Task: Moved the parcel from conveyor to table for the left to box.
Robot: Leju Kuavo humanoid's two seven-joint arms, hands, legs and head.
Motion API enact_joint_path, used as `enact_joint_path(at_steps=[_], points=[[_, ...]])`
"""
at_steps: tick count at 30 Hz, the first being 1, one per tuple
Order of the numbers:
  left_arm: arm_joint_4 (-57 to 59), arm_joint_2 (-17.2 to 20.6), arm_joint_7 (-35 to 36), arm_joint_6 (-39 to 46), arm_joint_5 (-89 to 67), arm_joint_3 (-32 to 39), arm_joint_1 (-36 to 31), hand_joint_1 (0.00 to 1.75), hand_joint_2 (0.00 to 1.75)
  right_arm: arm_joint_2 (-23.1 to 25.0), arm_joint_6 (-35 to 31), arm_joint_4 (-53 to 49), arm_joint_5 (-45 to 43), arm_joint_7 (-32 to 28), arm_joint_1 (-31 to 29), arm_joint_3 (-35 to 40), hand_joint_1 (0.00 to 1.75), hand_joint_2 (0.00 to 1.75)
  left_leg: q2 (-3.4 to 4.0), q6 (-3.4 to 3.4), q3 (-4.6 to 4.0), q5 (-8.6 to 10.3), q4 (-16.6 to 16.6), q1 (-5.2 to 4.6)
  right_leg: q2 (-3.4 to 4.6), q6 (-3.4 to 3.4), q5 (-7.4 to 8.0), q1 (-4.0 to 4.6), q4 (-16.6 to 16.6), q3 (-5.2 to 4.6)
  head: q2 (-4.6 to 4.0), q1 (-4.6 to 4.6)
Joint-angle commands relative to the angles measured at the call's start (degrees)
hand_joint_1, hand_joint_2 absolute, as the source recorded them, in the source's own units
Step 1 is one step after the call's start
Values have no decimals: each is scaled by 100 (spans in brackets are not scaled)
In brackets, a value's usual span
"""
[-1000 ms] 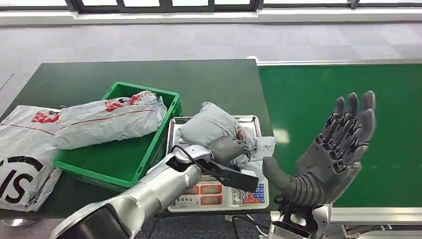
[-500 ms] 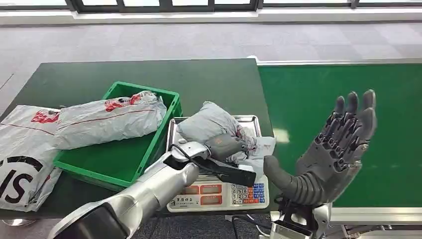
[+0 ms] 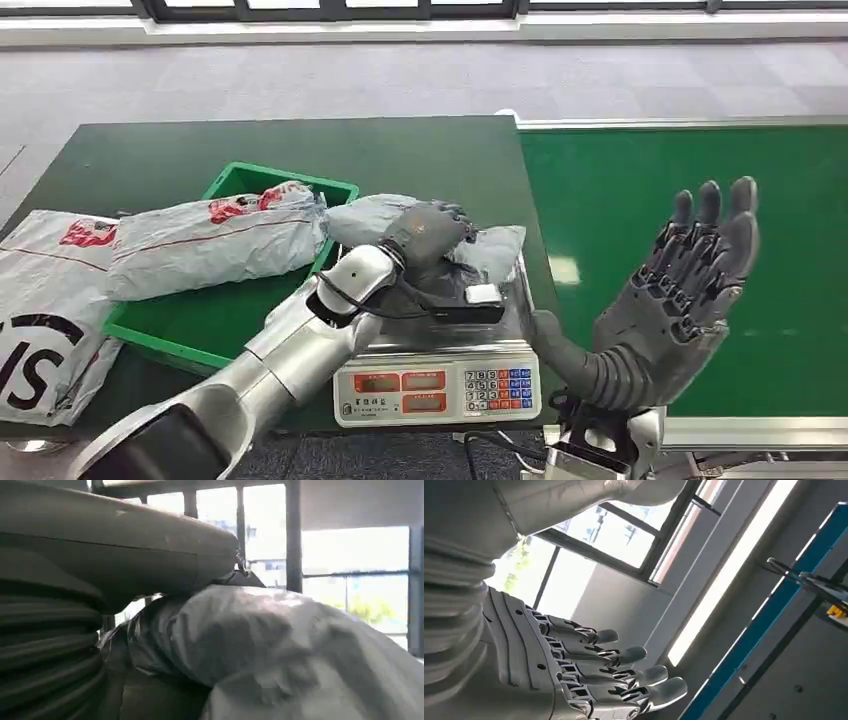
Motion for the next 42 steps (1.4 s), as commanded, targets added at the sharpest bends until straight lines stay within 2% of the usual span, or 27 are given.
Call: enact_joint_path(at_steps=[1,5,10,11,14,16,22,23,27,31,34,35,36,39,42], points=[[-938,316,197,888,-1510,437,-150,175,175,306,171,-417,230,161,-56,-405,0,175,7,-1,-14,0,3,0,-2,-3,0,1,3,-14,0,-2],[-961,314,194,878,-1568,460,-152,175,175,299,163,-390,225,147,-40,-411,0,175,17,-1,-16,-1,-3,4,2,-5,3,6,-8,-14,0,-2],[-977,264,371,1266,-2699,787,-286,175,175,152,-173,-75,135,22,-101,-262,0,175,16,-3,-18,1,-4,2,3,-6,4,3,-6,-19,0,0],[-950,380,566,1296,-2716,674,-440,175,175,115,-211,16,110,-1,-124,-223,0,175,10,-2,-25,-1,4,2,4,-4,3,3,0,-25,0,-2],[-588,355,728,1365,-2716,1333,-756,175,175,-65,-580,291,-31,-75,-221,-12,0,175,23,-4,-30,-1,5,6,13,-6,6,7,0,-32,0,-2],[-290,344,428,1490,-2716,1773,-943,175,175,-134,-718,368,-98,-91,-250,73,0,175,36,-5,-33,-1,9,7,25,-7,10,8,3,-38,0,0],[-281,333,404,1535,-2716,1776,-921,175,175,-147,-721,350,-106,-85,-252,83,0,175,20,-8,-24,5,-1,6,9,-9,9,7,-3,-29,0,-2],[-275,305,595,1505,-2716,1804,-896,175,175,-162,-718,324,-105,-62,-244,90,0,175,23,-8,-21,6,-5,7,9,-10,11,8,-8,-24,0,0],[747,611,1011,1344,-2559,2872,-1508,175,175,-234,-767,471,-190,-124,-176,176,0,175,34,-8,-28,1,5,9,24,-10,10,9,3,-35,0,-2],[1445,952,1052,1544,-2321,3814,-1637,175,175,-243,-759,387,-271,-210,-79,222,0,175,52,-12,-25,1,0,7,42,-13,13,7,6,-39,2,-2],[1494,1033,939,1593,-2275,3945,-1604,175,175,-252,-751,361,-271,-181,-91,232,0,175,59,-13,-17,4,-10,7,47,-17,15,7,2,-38,0,-2],[1492,1008,945,1598,-2280,3944,-1600,175,175,-253,-746,360,-270,-177,-100,232,0,175,40,-13,-26,4,-3,7,34,-14,9,7,11,-43,0,-2],[1504,1036,1182,1567,-2462,4081,-1573,175,175,-277,-678,373,-285,-130,-143,247,0,175,43,-17,-21,7,-8,11,31,-17,12,12,5,-38,0,-2],[1603,1221,1250,1609,-2412,4375,-1448,175,175,-297,-614,435,-298,-113,-240,254,0,175,25,-21,-30,12,-3,14,29,-17,12,15,10,-46,0,-2],[1793,1440,1279,1865,-2281,4897,-1189,175,175,-354,-647,535,-295,-54,-374,304,0,175,55,-20,-17,11,-16,12,53,-17,20,11,2,-37,0,-2]])
